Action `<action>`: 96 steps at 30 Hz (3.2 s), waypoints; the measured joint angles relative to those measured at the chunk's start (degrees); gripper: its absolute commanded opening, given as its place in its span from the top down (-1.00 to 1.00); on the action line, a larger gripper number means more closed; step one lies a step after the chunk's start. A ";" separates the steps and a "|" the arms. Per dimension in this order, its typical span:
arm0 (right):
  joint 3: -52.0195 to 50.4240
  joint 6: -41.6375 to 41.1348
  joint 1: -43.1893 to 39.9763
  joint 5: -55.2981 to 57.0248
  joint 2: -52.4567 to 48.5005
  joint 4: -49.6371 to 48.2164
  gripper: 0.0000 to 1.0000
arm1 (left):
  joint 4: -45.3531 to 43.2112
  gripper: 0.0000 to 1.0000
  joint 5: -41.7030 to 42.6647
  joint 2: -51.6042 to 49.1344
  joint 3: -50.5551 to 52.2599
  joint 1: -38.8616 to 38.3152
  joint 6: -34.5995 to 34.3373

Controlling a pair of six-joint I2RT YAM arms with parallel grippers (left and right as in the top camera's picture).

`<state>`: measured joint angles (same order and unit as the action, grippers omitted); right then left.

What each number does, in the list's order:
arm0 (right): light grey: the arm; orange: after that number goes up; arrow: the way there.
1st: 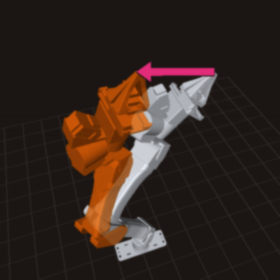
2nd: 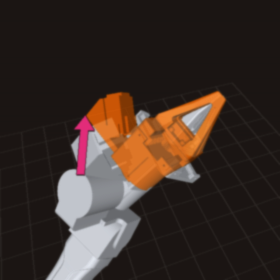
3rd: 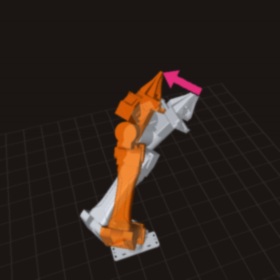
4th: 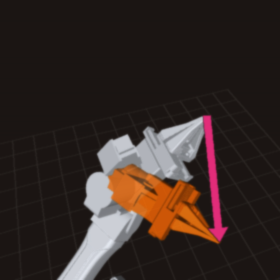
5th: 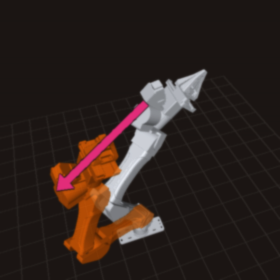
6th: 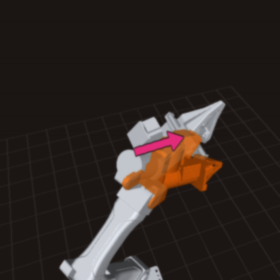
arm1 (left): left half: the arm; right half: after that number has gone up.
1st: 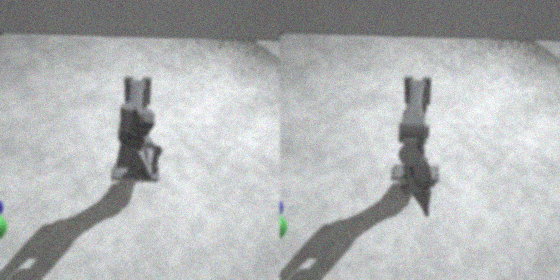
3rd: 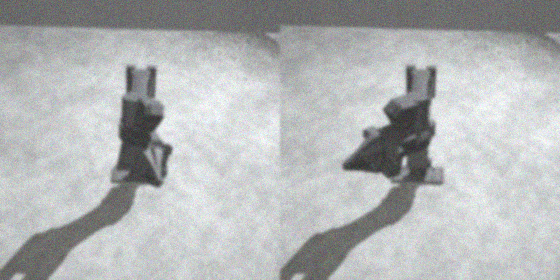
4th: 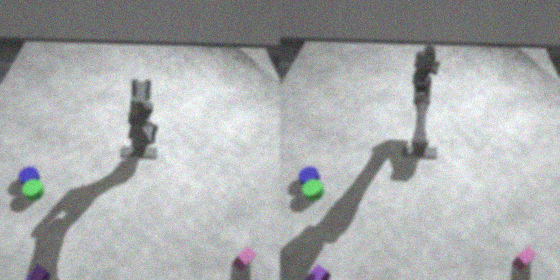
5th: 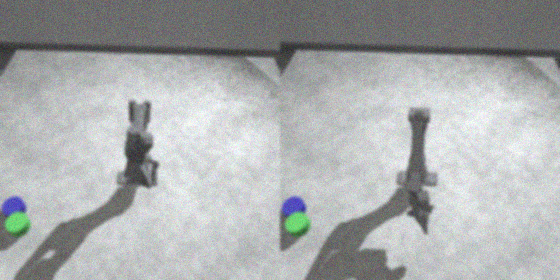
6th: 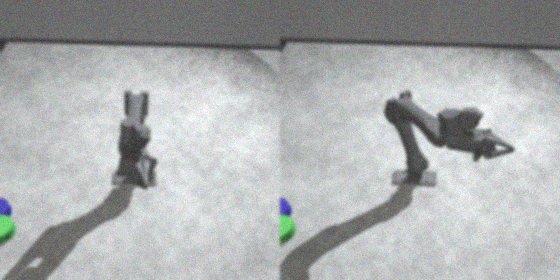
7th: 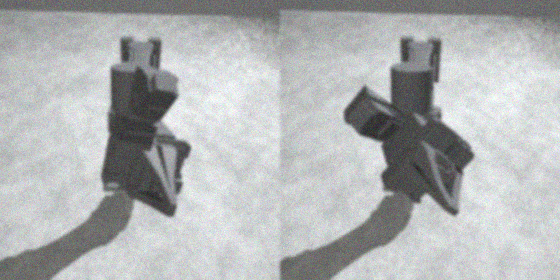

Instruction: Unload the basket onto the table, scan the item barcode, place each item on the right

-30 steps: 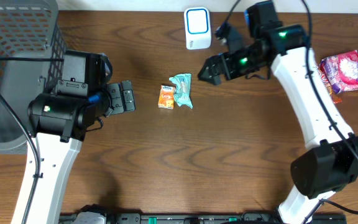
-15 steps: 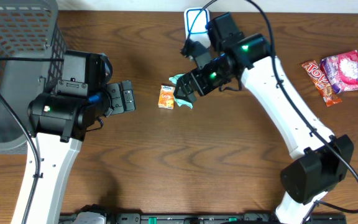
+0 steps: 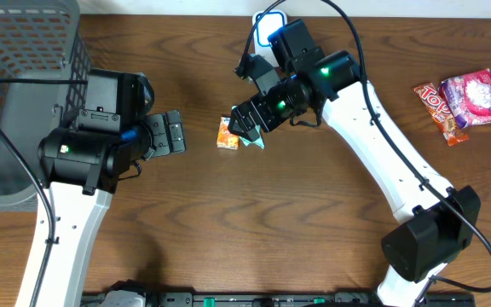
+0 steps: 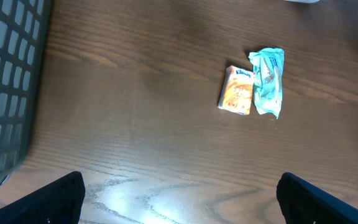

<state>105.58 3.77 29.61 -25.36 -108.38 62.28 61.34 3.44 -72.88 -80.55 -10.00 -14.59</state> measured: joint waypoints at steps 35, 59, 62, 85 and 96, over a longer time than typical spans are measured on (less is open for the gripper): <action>-8.70 -24.20 0.50 14.71 0.00 -7.15 -0.99 | 0.00 -0.96 0.02 0.00 0.00 0.00 0.00; -8.70 -24.22 1.66 14.69 0.00 -7.32 -0.98 | 0.00 -0.96 0.00 0.00 0.00 0.00 0.00; -8.70 -24.22 1.66 14.69 0.00 -7.32 -0.99 | 0.00 -0.96 0.00 0.00 0.00 0.00 0.00; -9.60 -24.22 1.81 14.69 0.00 -8.85 -0.99 | 0.00 -0.96 0.02 0.00 0.00 0.00 0.00; -12.81 -25.68 1.81 14.69 0.00 -10.95 -0.99 | 0.00 -0.96 0.00 0.00 0.00 0.00 0.02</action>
<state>92.77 -21.91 31.42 -10.68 -108.38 51.33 61.34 3.44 -72.88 -80.55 -10.00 -14.57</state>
